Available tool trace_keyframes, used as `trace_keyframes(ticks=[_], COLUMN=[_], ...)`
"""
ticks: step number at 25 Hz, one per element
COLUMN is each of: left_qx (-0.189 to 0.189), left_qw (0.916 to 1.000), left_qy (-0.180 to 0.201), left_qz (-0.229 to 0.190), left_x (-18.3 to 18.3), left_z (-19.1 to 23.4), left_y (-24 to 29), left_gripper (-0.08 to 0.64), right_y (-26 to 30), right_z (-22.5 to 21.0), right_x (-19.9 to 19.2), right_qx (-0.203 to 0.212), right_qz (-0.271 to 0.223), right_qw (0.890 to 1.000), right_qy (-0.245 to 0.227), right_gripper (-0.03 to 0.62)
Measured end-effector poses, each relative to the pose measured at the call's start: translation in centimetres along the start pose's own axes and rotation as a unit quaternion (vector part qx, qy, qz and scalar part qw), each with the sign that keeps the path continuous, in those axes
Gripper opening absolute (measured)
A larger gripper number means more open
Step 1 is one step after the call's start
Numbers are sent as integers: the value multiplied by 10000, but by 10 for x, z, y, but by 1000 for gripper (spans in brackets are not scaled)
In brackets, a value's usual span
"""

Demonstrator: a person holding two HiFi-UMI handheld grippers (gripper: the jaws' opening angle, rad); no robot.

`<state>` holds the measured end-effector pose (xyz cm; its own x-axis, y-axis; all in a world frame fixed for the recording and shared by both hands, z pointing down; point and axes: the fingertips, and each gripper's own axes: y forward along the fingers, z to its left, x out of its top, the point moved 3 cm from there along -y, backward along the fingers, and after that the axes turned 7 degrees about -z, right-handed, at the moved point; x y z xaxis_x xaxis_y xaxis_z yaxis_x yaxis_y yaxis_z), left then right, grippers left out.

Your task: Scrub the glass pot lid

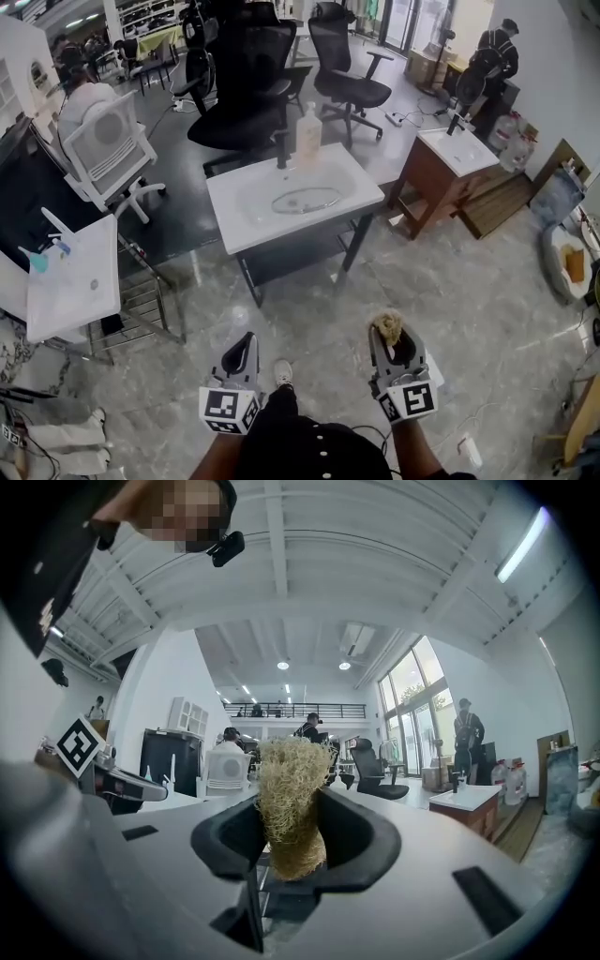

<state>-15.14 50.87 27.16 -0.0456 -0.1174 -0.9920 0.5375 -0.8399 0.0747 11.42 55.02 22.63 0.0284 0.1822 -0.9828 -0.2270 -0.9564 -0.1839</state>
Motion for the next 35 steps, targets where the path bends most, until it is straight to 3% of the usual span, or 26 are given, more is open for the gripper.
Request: trace_keyframes(ticks=[7, 21, 35], left_qx=[-54, -73, -488], left_qw=[10000, 9999, 9987], left_qy=[0, -105, -67], left_qz=[-47, -49, 134], left_x=[19, 19, 14], left_z=[31, 114, 121], left_y=[49, 129, 195], left_gripper=[26, 26, 26], right_y=[58, 171, 202], right_z=[-12, -4, -39], right_x=[2, -26, -39], right_qx=[-26, -54, -437], right_qz=[-46, -43, 85], right_qw=[10000, 9999, 9988], right_qy=[-55, -136, -187], right_gripper=[152, 152, 152])
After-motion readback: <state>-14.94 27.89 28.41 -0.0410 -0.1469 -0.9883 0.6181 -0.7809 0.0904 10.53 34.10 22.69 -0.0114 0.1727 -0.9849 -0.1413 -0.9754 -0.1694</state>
